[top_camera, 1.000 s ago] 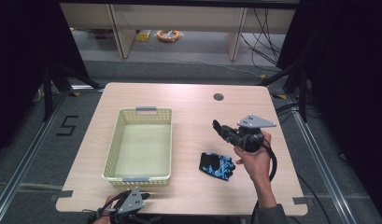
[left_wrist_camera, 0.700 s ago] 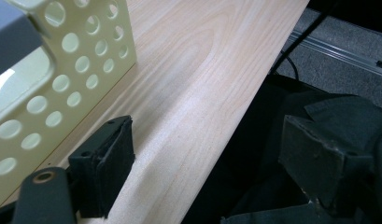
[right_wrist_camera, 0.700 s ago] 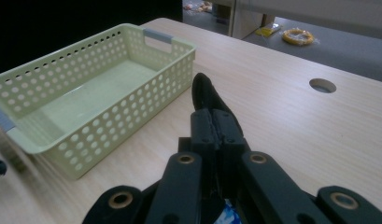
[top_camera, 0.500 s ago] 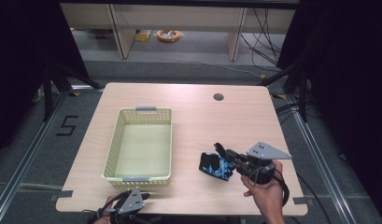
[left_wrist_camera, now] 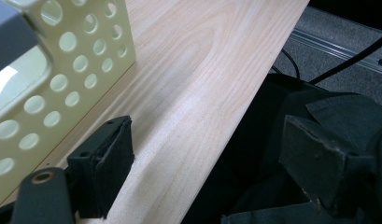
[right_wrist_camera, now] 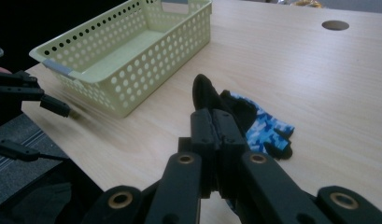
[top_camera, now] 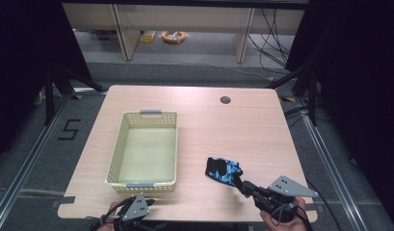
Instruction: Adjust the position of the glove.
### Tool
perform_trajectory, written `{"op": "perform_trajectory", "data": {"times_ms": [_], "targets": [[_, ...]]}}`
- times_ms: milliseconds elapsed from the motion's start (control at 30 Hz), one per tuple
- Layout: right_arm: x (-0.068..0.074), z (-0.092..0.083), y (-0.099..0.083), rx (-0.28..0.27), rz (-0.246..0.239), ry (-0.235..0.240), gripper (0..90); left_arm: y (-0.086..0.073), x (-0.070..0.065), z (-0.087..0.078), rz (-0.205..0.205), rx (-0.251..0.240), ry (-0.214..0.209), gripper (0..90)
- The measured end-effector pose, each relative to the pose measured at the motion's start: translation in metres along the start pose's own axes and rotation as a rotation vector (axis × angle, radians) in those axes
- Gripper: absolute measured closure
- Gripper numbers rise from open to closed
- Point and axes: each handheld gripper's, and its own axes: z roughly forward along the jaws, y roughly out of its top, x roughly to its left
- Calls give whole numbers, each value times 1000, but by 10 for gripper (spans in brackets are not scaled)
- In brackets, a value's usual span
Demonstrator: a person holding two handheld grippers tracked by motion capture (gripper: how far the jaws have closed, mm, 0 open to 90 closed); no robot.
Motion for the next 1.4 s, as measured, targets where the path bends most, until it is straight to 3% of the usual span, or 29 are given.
{"op": "perform_trajectory", "data": {"times_ms": [133,233,267,367,400,433,467,567,600,667,733,867,967,1000,1033,1067,1100,1200,1233,1300,1333,1400], "targets": [[3,-5,-7,13,5,-4,890,0,-2,2,-28,-14,0,171],[10,-9,-14,33,35,7,890,0,-1,2,-12,-23,0,171],[11,-7,-15,32,8,2,889,0,-1,1,-3,-19,4,171],[21,7,-21,85,-9,44,889,0,0,1,12,-5,7,171],[21,7,-21,85,-9,44,889,0,0,1,6,-11,4,171],[28,13,-23,104,19,53,889,0,-1,1,-9,-10,4,171],[35,23,-23,135,13,73,889,0,-1,2,-12,-9,4,171],[38,35,-24,147,-16,97,889,0,-2,2,-11,-8,1,171],[42,45,-24,175,-21,110,888,0,-2,2,-12,-12,-4,171],[44,49,-24,169,-23,114,889,0,-5,3,-41,-33,-14,171],[52,66,-22,208,-38,127,887,0,-4,2,-17,-22,0,172],[55,82,-22,227,-28,144,885,1,-3,0,3,-4,3,172],[58,98,-25,255,7,172,880,0,-4,1,-7,-6,-9,173],[59,101,-26,255,5,166,880,1,-4,0,-10,-12,-5,173],[61,104,-28,274,40,175,880,0,-4,0,-9,-14,-2,174],[60,107,-29,263,20,182,880,1,-4,0,-10,-12,-6,174],[61,110,-32,274,45,195,879,0,-4,0,-10,-12,-9,174],[61,114,-37,295,39,196,867,0,-6,1,-28,-29,-14,175],[61,115,-38,292,35,197,864,1,-4,1,9,-23,-7,175],[62,118,-39,303,26,210,854,0,-5,0,4,-2,0,177],[63,118,-38,305,21,208,847,0,-5,2,4,-14,-12,178],[64,120,-36,298,16,244,801,1,-5,2,6,0,-3,178]]}}
